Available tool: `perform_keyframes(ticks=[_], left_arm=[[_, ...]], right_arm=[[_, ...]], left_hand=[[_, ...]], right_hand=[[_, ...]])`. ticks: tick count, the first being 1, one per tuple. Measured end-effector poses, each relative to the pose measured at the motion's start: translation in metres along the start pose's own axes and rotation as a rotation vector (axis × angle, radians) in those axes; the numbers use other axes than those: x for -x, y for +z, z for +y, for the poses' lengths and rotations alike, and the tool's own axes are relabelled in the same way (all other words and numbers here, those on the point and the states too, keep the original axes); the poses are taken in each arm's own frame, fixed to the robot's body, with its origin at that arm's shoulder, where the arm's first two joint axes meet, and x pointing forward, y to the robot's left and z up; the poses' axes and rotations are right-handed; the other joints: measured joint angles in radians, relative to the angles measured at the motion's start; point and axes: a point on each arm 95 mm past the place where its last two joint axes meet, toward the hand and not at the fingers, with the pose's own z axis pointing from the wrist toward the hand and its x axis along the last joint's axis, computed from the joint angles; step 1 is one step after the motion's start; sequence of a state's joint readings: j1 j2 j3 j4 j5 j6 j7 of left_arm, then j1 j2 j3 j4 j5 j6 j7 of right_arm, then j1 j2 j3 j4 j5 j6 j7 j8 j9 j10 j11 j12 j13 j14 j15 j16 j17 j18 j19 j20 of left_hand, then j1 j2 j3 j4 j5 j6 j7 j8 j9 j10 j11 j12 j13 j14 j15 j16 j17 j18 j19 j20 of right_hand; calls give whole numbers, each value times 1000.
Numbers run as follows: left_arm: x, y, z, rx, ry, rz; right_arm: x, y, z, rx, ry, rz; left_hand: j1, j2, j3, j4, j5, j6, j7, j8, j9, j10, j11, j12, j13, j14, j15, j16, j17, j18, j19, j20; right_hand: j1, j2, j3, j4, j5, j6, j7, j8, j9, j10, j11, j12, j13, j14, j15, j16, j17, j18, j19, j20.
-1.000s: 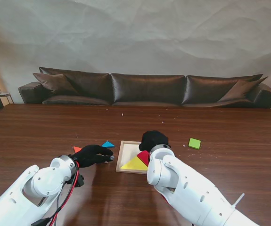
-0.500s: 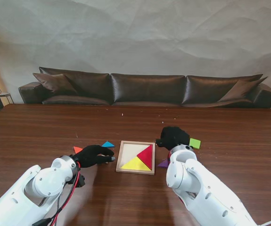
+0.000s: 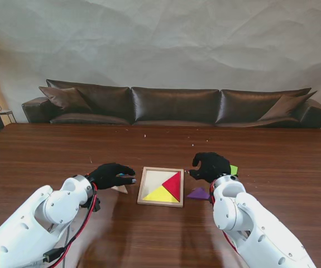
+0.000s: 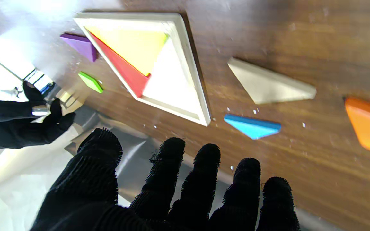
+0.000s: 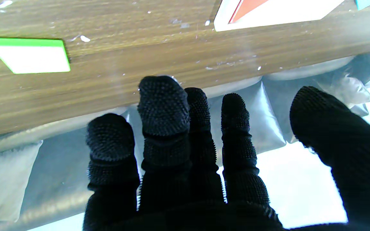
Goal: Assemble the tangram pieces into a square
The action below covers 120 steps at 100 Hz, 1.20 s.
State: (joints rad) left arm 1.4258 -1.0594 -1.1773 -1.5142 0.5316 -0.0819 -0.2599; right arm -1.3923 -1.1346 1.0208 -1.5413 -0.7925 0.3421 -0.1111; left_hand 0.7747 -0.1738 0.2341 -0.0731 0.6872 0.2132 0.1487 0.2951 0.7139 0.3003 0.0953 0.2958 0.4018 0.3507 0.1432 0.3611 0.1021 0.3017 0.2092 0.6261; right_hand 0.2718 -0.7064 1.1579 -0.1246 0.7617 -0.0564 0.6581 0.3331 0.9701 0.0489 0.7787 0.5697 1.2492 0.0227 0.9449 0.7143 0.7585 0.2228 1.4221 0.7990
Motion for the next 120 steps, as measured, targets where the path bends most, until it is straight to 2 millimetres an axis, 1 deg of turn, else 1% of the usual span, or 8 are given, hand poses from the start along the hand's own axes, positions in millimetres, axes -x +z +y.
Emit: perform_keyframes(ticks=[11,26,31,35,44,62,89,120], left_arm=[[9,14,-16,-28,79,0],[26,35,-34,-129,258,9],[31,41,-37,-122,294,-7],[33,46,-39,-101,306,-24],[33,57,-42,-37,325,-73],[38,76,-43,-13,373,-124],[37,89,-32,-20,430,-187],[33,95,-13,17,456,-203]], right_arm=[[3,-8,6,14,7,12],[6,-14,10,37,5,23],[6,-15,10,54,10,25],[6,-15,11,63,15,25],[7,-16,11,65,22,26],[8,-15,10,76,46,22],[13,-14,4,74,72,8],[18,-13,1,67,76,-5]], left_hand=[[0,-22,110,0,19,-1,11,3,14,-1,40,55,56,0,84,78,60,0,53,71],[-38,-108,336,0,77,-28,46,22,65,-4,107,202,103,0,301,281,92,3,310,298],[-62,-142,381,-2,81,-27,60,27,65,-4,131,247,101,0,357,322,41,-7,472,297],[-80,-147,404,-2,79,-26,60,29,64,-4,138,276,97,-1,388,337,-8,-22,582,254],[-103,-173,429,-4,73,-26,60,33,54,-8,143,291,86,-3,402,339,-51,-28,668,191],[-132,-238,467,-4,28,-13,30,25,9,-17,141,294,21,-21,372,319,-95,-50,669,127],[-183,-300,521,-5,-53,-20,12,20,-33,-26,97,230,12,-22,317,286,-112,-51,629,114],[-193,-369,551,-6,-116,-52,71,116,-74,-52,87,201,11,-46,276,264,-121,-55,557,102]], right_hand=[[0,0,0,0,0,0,0,0,0,0,-1,-7,0,0,-8,0,0,0,-1,0],[0,0,0,0,0,0,0,0,0,0,-22,-14,0,0,-14,0,0,0,-1,0],[0,0,0,0,0,0,0,5,0,0,-22,-14,0,0,-15,0,0,0,-2,0],[0,0,0,0,0,0,0,12,0,0,-22,-14,0,0,-16,0,0,0,-2,0],[0,0,0,0,0,0,0,13,0,0,-22,-18,0,0,-17,0,0,0,-3,0],[0,0,0,0,0,0,0,14,0,0,-22,-26,0,0,-25,1,0,0,-4,0],[0,0,0,0,0,0,0,14,0,2,-22,-27,0,1,-25,1,0,0,-4,0],[0,0,0,0,0,0,0,14,0,6,-22,-38,0,10,-27,2,0,0,-4,0]])
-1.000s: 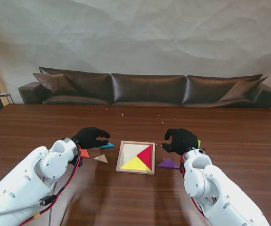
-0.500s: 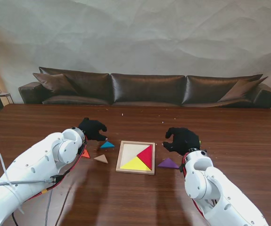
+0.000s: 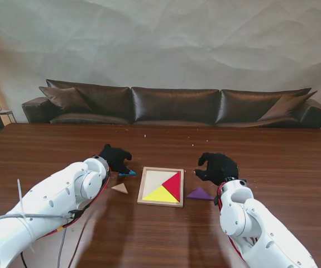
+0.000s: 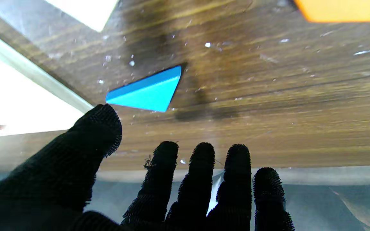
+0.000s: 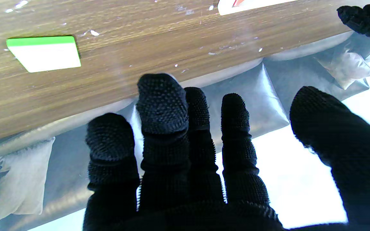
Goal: Assemble the tangram pieces into a square
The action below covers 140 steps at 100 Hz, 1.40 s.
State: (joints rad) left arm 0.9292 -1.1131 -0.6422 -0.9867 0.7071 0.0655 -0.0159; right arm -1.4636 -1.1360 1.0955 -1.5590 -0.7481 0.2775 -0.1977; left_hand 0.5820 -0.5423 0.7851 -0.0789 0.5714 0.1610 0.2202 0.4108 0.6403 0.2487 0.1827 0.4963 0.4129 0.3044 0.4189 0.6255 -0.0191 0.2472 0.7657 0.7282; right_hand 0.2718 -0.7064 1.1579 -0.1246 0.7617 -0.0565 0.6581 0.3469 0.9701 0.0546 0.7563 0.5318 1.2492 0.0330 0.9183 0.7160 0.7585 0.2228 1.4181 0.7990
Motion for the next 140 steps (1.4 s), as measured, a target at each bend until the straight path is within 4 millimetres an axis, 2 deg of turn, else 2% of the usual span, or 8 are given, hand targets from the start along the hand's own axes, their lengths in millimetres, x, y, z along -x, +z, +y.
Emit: perform_keyframes(ticks=[3,9,28,53,87,91,126,140], left_arm=[[-1,0,1,7,10,-5],[-1,0,3,17,20,-15],[-1,1,6,28,32,-36],[0,5,10,46,33,-41],[-1,9,17,47,44,-46],[-1,10,19,48,50,-46],[-6,15,16,43,44,-44],[-7,16,15,36,36,-44]], right_arm=[[0,0,0,-1,1,-1],[0,0,0,-4,2,-2],[2,0,-3,-16,4,-4],[3,0,-5,-31,5,-6],[4,0,-6,-42,14,-8],[4,0,-6,-44,14,-7],[5,0,-7,-50,13,-5],[5,0,-8,-55,13,-5]], left_hand=[[0,0,3,0,-10,0,-8,4,-7,-5,-3,0,0,-1,0,0,0,-6,0,0],[0,-8,3,-28,-34,7,-14,7,-12,-5,-8,0,0,-1,-1,0,0,-7,-1,0],[0,-8,3,-28,-98,9,-75,-14,-38,-6,-7,-2,0,-2,-2,0,0,-10,-13,0],[0,-8,3,-28,-96,9,-79,-23,-38,-8,-8,-2,0,-11,-2,0,0,-11,-25,0],[0,-8,24,-28,-83,-8,-2,49,-36,-17,-9,-1,8,-12,15,8,0,-18,-25,15],[0,-8,28,-28,-95,0,1,56,-51,-6,-8,3,9,-12,17,9,0,-18,-23,24],[0,-8,40,-28,-80,33,78,109,-26,-6,13,3,11,-12,66,23,1,-20,41,26],[12,-8,90,-28,-82,38,209,196,6,-6,28,24,48,-12,90,32,16,-20,90,26]], right_hand=[[0,0,0,0,0,0,0,0,0,1,0,0,0,0,0,0,0,0,0,0],[0,0,0,0,0,0,0,0,0,2,0,0,0,0,0,0,0,0,0,0],[0,0,0,0,0,1,0,0,0,2,0,-1,0,0,0,7,0,0,0,0],[0,0,0,0,0,2,0,0,0,2,0,-2,0,1,0,7,0,0,0,0],[0,0,0,0,0,4,0,0,1,3,-24,-12,0,2,0,7,0,0,-3,0],[0,0,0,0,0,4,0,0,1,3,-24,-12,0,2,0,7,0,0,-3,0],[0,0,0,0,0,6,0,0,1,3,-24,-12,0,2,-1,8,0,0,-3,0],[0,0,0,0,1,7,0,0,2,3,-24,-12,0,2,-1,8,0,0,-3,0]])
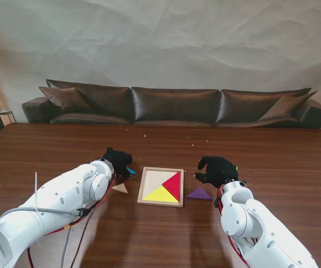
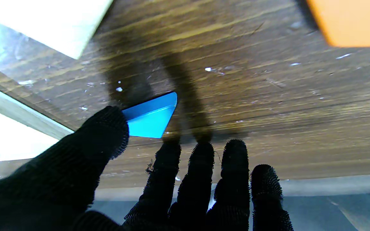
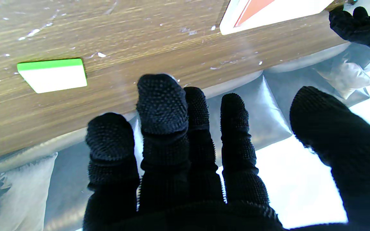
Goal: Assemble the tangram pieces into a square
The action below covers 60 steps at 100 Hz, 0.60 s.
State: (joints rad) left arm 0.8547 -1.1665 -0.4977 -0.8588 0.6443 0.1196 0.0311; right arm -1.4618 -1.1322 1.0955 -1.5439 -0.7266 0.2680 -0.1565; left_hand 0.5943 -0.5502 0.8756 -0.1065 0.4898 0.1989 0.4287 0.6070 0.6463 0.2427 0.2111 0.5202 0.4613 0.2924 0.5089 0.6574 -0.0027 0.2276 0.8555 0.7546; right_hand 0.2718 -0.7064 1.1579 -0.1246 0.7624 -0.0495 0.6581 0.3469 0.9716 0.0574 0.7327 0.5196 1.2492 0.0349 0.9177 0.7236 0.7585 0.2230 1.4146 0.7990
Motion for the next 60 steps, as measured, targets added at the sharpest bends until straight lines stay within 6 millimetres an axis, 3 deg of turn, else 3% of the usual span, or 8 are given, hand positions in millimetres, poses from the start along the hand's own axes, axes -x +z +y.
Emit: perform_keyframes(ticks=[15,31,43,53,60], left_arm=[[-2,1,0,-7,3,-1],[-4,1,1,-4,12,4],[-4,2,0,-2,16,5],[-5,2,0,5,6,6],[-5,2,-1,9,-1,6]], right_arm=[[1,0,0,-3,-1,-1],[1,0,-1,-8,-3,-2],[2,0,-2,-16,-4,-2],[2,0,-2,-21,-5,-1],[3,0,-2,-23,-5,-1]], left_hand=[[7,-12,24,0,-10,4,168,85,8,1,13,15,24,0,33,4,23,-1,38,-1],[15,-12,34,0,-9,-17,344,154,6,27,16,28,71,-23,72,14,50,-31,84,-14],[16,-12,51,0,-3,-26,374,159,5,31,16,56,97,-41,115,30,81,-53,113,-28],[56,-66,78,-1,-4,-22,383,163,-10,44,16,96,106,-61,159,58,110,-85,134,-55],[57,-67,88,-1,-4,-15,385,162,-10,45,29,130,119,-79,188,59,127,-98,149,-77]], right_hand=[[0,0,0,0,0,11,0,0,0,0,0,0,0,0,0,0,0,0,0,0],[0,0,0,0,0,11,0,0,1,0,0,0,0,0,0,1,0,0,0,0],[0,0,0,0,0,11,0,0,1,0,0,0,0,0,0,1,0,0,0,0],[0,0,0,0,0,11,0,0,1,0,0,0,0,0,0,1,0,0,0,0],[0,0,0,0,0,11,0,0,1,0,0,0,0,0,0,1,0,0,0,0]])
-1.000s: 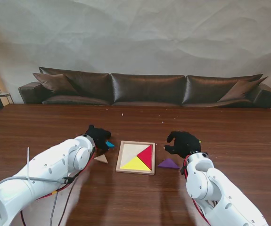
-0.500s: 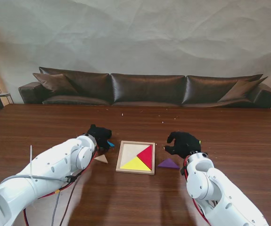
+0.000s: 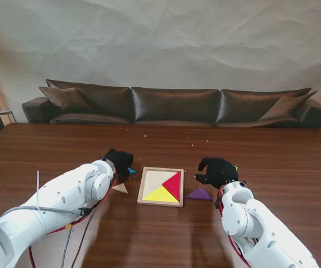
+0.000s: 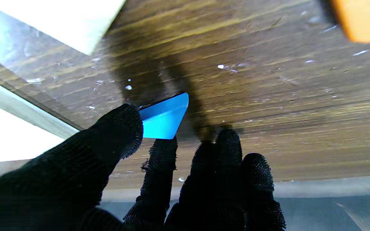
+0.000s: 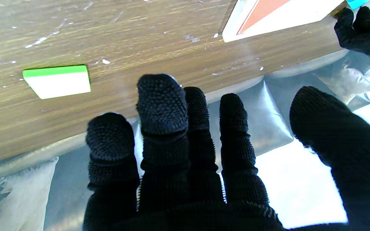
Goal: Assemble the tangram pieces into a square
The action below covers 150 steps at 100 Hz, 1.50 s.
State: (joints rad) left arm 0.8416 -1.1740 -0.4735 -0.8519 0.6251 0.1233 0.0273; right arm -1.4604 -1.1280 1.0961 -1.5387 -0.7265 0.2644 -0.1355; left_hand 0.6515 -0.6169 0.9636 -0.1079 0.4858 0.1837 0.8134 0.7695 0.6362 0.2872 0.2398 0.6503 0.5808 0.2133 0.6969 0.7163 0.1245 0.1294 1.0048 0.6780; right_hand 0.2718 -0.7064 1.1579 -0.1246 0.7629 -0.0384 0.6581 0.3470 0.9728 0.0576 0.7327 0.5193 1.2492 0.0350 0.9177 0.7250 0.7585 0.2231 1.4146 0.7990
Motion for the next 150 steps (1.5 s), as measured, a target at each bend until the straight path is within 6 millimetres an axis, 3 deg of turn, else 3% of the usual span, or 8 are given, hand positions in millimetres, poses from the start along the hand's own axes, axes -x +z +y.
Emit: perform_keyframes(ticks=[18,24,34,103,119,121,126,150], left_arm=[[-2,0,-1,4,-11,3],[-2,0,0,9,-13,4],[-4,1,0,15,-15,7],[-10,4,3,-43,-7,28],[-10,3,5,-54,-8,27],[-10,3,5,-55,-7,27],[-11,3,5,-58,-8,30],[-12,3,5,-73,-19,45]], right_arm=[[1,0,0,-4,-1,-1],[1,0,0,-6,-1,-1],[2,1,-1,-10,-1,-1],[5,2,-4,-34,-3,-2],[5,3,-4,-37,-2,-2],[5,3,-4,-38,-2,-2],[5,3,-4,-40,-2,-2],[6,3,-5,-49,-1,-5]], left_hand=[[107,-75,1,-54,1,21,13,-2,12,-2,135,326,50,-33,61,28,44,-14,48,-52],[144,-74,-1,-49,1,24,19,5,117,-58,285,467,70,-33,109,58,62,-14,67,-58],[173,-72,1,-49,1,43,36,6,217,-124,283,546,106,-37,125,93,91,-14,83,-74],[192,-123,45,-73,49,-17,64,-52,303,-120,382,595,276,-39,178,160,190,46,175,-55],[191,-124,45,-74,59,-21,64,-78,326,-119,436,615,277,12,24,123,190,94,174,-42],[200,-124,44,-78,64,-21,67,-80,370,-205,484,600,256,24,24,116,185,102,159,-42],[215,-133,41,-84,75,-21,68,-80,388,-224,507,600,236,35,29,92,179,107,128,-43],[243,-159,46,-85,102,-36,97,-80,391,-229,535,593,238,61,33,66,173,133,84,-72]], right_hand=[[0,0,0,0,0,0,0,0,0,0,0,0,0,0,0,0,0,0,0,0],[0,0,0,0,0,1,0,0,0,0,0,0,0,0,0,0,0,0,0,0],[0,0,0,0,0,1,0,0,0,0,0,0,0,0,0,0,0,0,0,0],[0,0,0,0,0,7,0,0,0,0,0,-1,0,0,0,0,0,0,0,0],[0,0,0,0,0,8,0,0,0,0,0,-1,0,0,0,0,0,0,0,0],[0,0,0,0,0,8,0,0,0,0,0,-1,0,0,0,0,0,0,0,0],[0,0,0,0,0,8,0,0,0,0,0,-1,0,0,0,0,0,0,0,0],[0,0,0,0,0,10,0,0,0,0,0,-1,0,0,0,0,0,0,0,0]])
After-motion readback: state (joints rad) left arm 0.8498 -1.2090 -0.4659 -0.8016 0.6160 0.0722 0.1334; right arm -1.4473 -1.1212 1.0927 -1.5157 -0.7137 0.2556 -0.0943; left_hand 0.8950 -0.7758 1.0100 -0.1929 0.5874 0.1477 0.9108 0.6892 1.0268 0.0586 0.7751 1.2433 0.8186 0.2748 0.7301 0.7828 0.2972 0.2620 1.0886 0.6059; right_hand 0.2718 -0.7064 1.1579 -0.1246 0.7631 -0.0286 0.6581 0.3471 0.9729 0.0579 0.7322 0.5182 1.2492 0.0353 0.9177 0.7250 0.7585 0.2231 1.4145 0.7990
